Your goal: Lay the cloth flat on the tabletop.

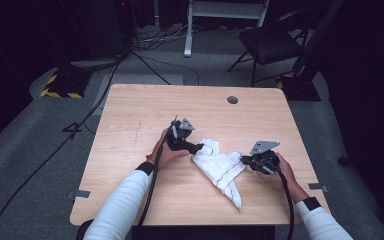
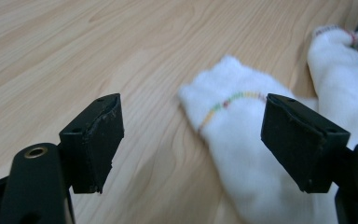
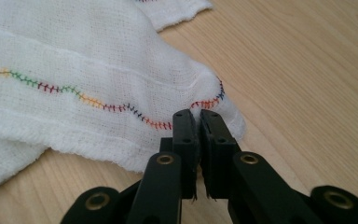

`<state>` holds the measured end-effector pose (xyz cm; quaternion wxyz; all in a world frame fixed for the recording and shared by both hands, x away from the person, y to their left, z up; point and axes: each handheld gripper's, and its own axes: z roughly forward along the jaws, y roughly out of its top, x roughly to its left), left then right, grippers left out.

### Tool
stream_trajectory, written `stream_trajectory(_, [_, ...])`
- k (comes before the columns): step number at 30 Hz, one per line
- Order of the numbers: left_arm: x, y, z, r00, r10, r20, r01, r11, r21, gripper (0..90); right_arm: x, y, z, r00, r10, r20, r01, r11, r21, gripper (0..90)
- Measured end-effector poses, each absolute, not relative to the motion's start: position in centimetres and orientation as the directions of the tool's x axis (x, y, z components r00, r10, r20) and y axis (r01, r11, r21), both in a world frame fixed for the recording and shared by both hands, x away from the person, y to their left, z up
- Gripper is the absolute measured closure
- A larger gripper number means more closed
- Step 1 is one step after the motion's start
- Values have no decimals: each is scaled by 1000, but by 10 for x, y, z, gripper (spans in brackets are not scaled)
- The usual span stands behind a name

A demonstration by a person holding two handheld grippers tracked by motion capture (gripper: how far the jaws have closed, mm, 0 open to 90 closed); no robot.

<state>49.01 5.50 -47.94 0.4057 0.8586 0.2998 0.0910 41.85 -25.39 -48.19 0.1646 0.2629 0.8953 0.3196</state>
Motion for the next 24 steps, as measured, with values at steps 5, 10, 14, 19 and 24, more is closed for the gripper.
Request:
stream_trajectory(5, [501, 30, -491, 827, 559, -66, 432, -555, 711, 222, 415, -256, -486, -814, 566, -128, 361, 667, 651, 856])
stream_trajectory(10, [500, 29, -494, 878, 473, -74, 385, -608, 694, 505, 413, -259, -485, -812, 568, -135, 354, 663, 660, 856])
stream_trajectory(14, [497, 41, -487, 885, 465, -20, 357, -650, 671, 780, 414, -259, -486, -806, 573, -147, 354, 666, 656, 857])
stream_trajectory(19, [485, 68, -481, 885, 463, -40, 361, -630, 688, 854, 416, -261, -484, -777, 607, -164, 367, 649, 667, 859])
stream_trajectory(24, [463, 83, -477, 888, 459, -2, 338, -650, 680, 863, 418, -261, -483, -754, 631, -182, 374, 641, 670, 859])
